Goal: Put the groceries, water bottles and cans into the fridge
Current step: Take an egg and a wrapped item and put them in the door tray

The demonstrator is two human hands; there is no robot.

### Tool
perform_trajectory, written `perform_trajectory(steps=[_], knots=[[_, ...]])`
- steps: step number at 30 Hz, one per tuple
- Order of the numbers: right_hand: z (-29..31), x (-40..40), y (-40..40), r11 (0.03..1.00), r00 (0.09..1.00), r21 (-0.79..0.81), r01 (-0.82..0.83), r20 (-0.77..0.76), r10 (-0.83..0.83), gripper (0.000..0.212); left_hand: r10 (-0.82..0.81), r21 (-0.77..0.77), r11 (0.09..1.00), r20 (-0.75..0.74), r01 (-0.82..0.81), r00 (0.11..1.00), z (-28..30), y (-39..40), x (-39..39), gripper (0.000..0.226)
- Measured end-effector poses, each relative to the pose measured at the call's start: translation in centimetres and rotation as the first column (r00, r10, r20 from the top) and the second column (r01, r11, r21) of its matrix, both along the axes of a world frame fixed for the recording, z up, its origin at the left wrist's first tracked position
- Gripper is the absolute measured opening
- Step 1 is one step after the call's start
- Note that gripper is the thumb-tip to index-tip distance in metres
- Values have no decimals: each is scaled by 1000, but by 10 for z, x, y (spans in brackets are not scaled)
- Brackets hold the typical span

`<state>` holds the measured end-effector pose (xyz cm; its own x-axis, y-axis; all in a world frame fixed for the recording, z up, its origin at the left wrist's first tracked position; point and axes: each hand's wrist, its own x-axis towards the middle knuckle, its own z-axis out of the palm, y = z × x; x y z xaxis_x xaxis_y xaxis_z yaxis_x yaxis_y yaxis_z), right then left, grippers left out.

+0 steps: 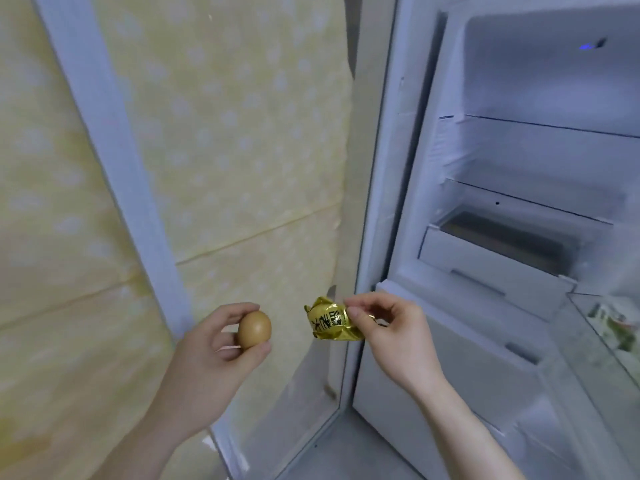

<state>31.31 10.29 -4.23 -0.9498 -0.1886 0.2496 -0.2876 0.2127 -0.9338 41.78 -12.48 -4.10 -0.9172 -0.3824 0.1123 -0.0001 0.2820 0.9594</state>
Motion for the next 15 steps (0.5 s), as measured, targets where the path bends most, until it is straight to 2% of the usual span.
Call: perform_trajectory(steps=[8, 15], knots=[[25, -42, 46, 955, 955, -50, 293, -38, -295, 20, -342, 19, 939, -77, 344, 937, 17, 32, -120, 45], [53, -60, 64, 848, 840, -30, 529, -123, -529, 20, -549, 47, 827, -144, 560, 823, 33, 53, -200, 44]])
